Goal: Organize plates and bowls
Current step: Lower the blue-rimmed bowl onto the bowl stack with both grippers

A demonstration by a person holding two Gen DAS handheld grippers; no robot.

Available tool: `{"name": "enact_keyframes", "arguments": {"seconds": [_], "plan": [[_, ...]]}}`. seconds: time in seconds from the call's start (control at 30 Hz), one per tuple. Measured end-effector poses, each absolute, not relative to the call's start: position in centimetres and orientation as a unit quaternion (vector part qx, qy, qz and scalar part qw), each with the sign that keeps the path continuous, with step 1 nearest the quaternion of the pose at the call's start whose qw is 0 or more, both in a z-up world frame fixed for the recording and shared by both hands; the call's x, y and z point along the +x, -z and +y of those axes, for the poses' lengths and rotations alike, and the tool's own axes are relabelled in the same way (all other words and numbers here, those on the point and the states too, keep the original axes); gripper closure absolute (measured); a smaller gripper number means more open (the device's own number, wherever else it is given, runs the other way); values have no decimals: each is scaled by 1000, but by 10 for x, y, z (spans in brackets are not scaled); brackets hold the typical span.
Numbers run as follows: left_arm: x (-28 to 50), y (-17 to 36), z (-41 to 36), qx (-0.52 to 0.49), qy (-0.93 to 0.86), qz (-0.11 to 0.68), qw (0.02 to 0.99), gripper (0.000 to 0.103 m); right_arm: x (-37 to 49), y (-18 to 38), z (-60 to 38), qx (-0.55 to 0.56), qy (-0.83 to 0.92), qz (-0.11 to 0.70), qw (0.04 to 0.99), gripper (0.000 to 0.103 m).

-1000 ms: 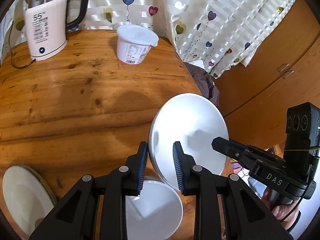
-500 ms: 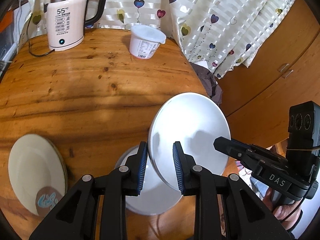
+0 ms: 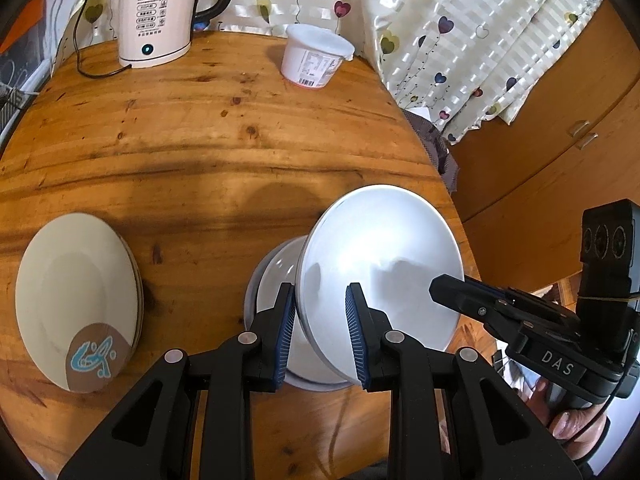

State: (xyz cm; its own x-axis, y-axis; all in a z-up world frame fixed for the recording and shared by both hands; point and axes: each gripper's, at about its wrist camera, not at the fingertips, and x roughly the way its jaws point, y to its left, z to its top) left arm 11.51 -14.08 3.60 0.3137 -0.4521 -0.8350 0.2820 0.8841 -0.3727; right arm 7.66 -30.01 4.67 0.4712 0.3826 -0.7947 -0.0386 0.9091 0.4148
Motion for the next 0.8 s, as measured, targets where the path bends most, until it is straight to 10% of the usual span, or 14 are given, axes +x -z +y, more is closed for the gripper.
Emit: {"name": "enact_keyframes", "arguments": {"seconds": [0.8], "plan": [[110,-13,-139,-66,215,563,796,76,81,-21,-295,176,-132,533,817,89]]}}
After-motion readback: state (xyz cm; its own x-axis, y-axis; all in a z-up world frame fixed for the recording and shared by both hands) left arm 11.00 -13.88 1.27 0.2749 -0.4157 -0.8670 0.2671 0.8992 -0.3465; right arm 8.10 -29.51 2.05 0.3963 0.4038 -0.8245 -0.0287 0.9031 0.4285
